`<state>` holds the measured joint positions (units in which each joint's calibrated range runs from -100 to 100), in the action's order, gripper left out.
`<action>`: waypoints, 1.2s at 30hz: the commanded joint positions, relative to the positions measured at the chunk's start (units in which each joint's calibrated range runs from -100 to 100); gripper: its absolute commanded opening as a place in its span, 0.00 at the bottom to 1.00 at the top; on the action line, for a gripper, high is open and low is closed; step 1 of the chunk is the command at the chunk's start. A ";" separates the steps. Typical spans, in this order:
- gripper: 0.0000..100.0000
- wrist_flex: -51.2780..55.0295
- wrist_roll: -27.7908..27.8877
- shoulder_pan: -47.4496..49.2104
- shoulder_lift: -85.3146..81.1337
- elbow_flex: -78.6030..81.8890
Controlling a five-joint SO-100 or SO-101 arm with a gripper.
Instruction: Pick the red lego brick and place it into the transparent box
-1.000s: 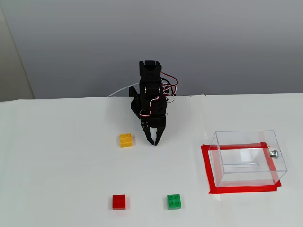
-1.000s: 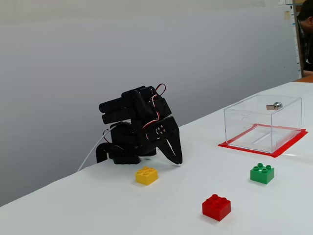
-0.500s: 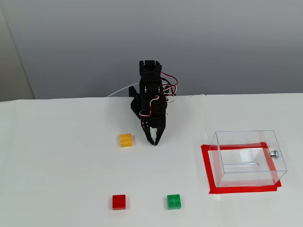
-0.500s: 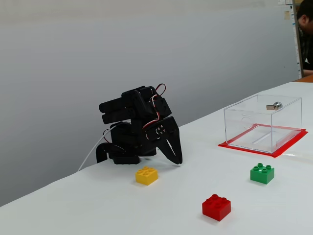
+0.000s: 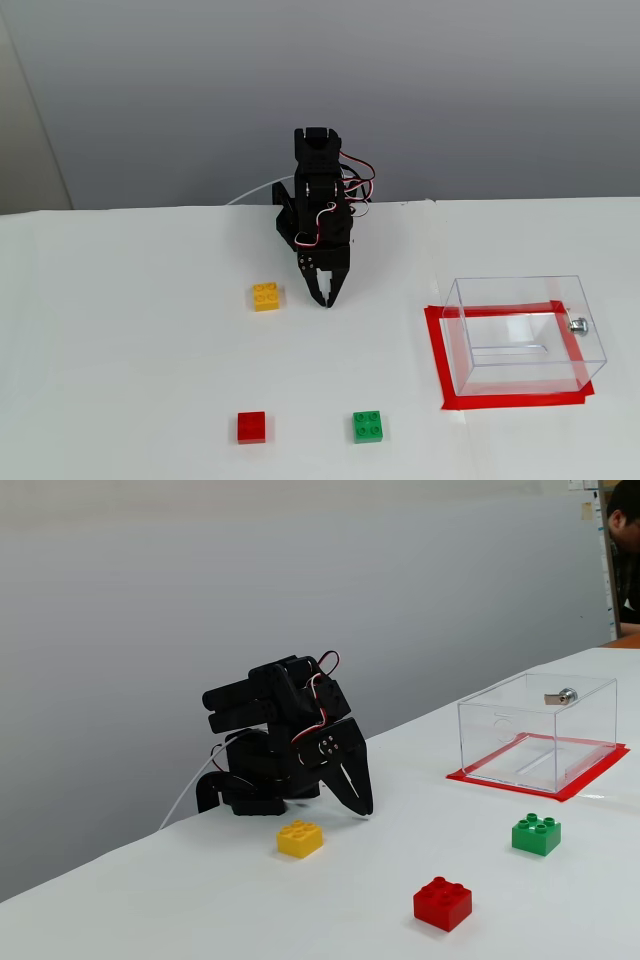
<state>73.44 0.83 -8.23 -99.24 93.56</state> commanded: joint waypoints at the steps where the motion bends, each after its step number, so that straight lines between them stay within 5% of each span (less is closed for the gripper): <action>1: 0.01 -0.07 0.11 -0.31 -0.51 -1.15; 21: 0.01 -0.50 -0.47 0.50 -0.51 -1.15; 36: 0.01 -10.51 0.06 -0.02 1.70 -11.91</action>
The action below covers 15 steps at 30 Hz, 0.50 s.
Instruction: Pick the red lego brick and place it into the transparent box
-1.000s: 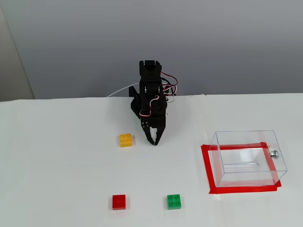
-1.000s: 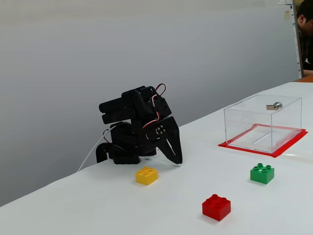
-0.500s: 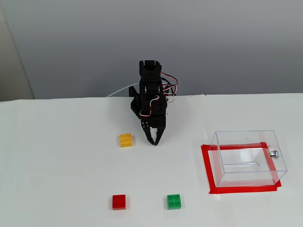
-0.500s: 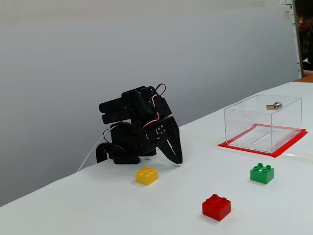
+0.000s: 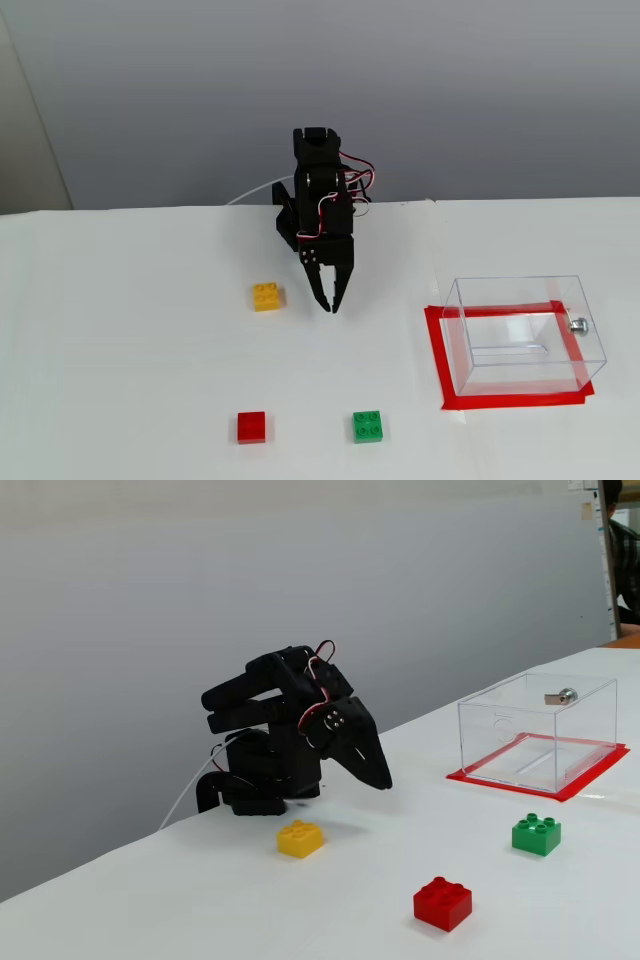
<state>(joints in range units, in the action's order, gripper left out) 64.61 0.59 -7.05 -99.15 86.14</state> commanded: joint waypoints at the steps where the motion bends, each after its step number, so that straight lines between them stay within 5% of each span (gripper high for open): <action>1: 0.01 -2.56 0.30 -1.71 3.06 -5.85; 15: 0.01 -6.04 0.35 -6.59 41.24 -34.52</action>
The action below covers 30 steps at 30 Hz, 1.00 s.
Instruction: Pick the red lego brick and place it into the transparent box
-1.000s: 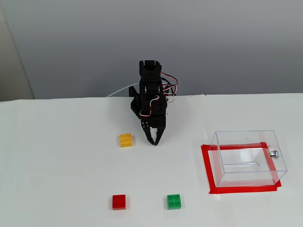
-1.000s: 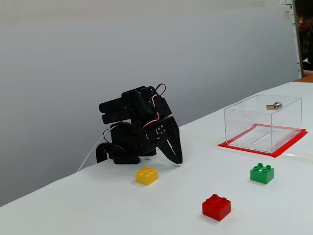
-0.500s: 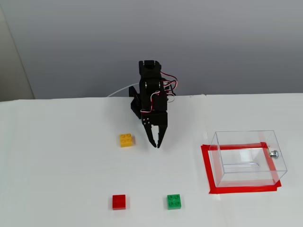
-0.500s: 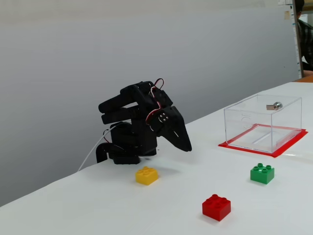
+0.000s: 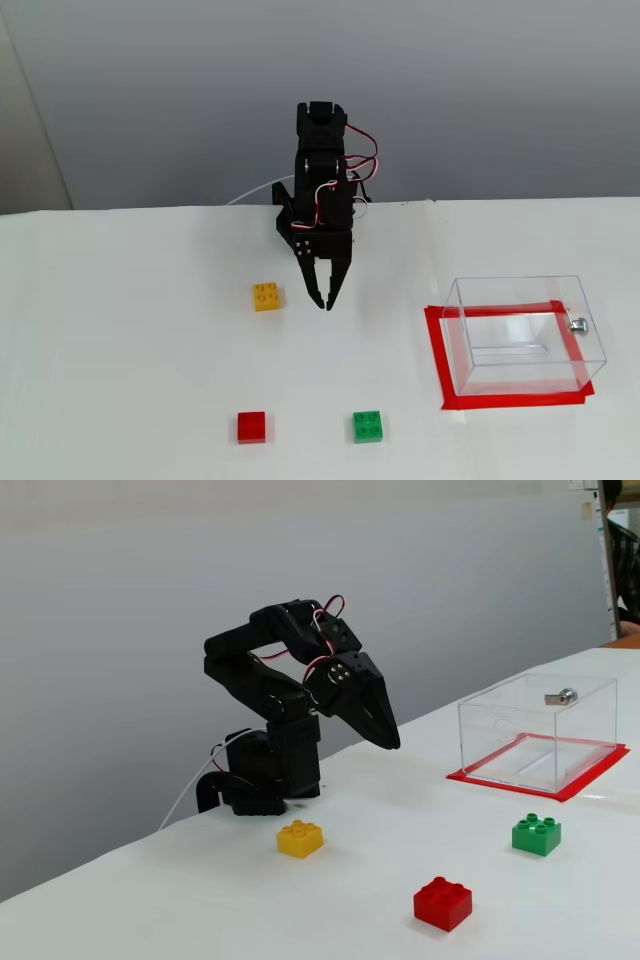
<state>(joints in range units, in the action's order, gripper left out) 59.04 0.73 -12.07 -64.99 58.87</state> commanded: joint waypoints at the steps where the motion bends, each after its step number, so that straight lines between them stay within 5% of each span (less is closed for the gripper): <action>1: 0.01 -0.29 0.31 -2.38 9.88 -9.50; 18: 0.01 -0.90 12.99 -9.55 47.38 -39.07; 30: 0.01 -7.17 15.97 -12.29 63.42 -52.45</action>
<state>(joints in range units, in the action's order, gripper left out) 53.64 15.93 -23.29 -2.75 9.53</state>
